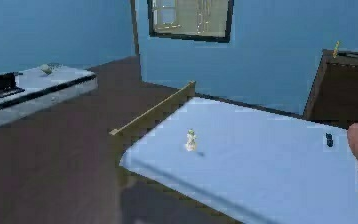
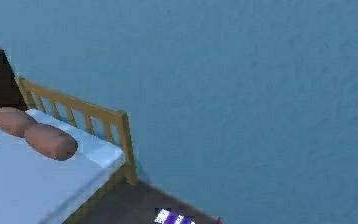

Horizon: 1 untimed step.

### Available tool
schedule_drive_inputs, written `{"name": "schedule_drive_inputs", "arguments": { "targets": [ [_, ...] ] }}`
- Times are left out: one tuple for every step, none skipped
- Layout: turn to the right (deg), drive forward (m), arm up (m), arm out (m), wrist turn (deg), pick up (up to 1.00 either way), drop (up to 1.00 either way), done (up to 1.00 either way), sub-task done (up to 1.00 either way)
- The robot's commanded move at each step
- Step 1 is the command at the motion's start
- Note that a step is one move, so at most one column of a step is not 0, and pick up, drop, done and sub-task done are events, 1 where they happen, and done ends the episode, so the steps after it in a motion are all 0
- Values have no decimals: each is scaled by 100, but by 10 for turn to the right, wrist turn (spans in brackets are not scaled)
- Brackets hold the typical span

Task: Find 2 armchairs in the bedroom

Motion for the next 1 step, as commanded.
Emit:
{"name": "schedule_drive_inputs", "arguments": {
  "targets": [
    [-450, 0, 0, 0, 0, 0, 0, 0, 0]
  ]
}}
